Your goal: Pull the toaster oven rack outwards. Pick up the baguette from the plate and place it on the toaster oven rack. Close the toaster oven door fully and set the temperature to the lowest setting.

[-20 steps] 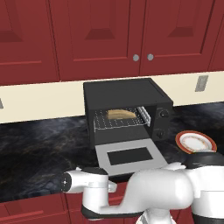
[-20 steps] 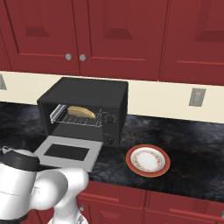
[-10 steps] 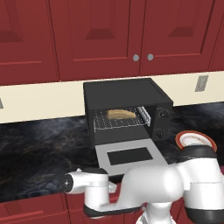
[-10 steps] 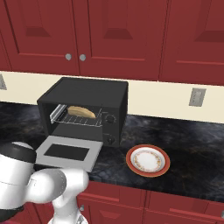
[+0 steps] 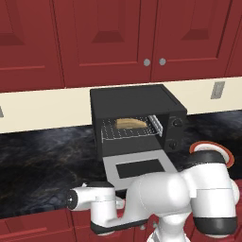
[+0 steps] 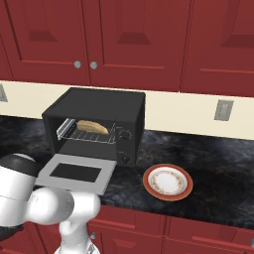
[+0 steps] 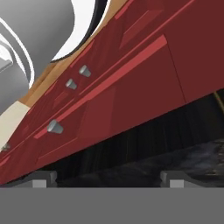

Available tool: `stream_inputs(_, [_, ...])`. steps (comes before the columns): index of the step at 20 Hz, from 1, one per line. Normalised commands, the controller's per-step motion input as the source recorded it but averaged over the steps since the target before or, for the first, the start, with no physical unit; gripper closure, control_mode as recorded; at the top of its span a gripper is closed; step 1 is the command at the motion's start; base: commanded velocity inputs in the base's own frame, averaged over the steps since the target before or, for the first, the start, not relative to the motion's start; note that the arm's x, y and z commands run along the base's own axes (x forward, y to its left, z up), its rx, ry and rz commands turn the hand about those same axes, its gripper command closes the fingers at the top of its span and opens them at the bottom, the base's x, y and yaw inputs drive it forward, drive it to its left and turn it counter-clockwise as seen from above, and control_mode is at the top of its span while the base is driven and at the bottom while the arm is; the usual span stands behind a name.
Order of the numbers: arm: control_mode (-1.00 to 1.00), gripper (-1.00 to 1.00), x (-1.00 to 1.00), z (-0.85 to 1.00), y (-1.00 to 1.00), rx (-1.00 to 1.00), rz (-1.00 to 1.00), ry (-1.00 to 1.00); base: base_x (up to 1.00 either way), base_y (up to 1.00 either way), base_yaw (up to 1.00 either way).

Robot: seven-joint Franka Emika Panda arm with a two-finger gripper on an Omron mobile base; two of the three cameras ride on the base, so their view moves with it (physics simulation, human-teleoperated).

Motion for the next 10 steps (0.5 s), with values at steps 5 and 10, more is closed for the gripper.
stream_inputs(5, [-1.00, -1.00, 0.00, -0.01, -0.04, -0.03, -0.01, 0.00, 0.00, 0.00, 0.00])
stream_inputs(10, [-1.00, -1.00, 0.00, -0.03, -0.27, -0.08, -0.05, 0.00, 0.00, 0.00, 0.00])
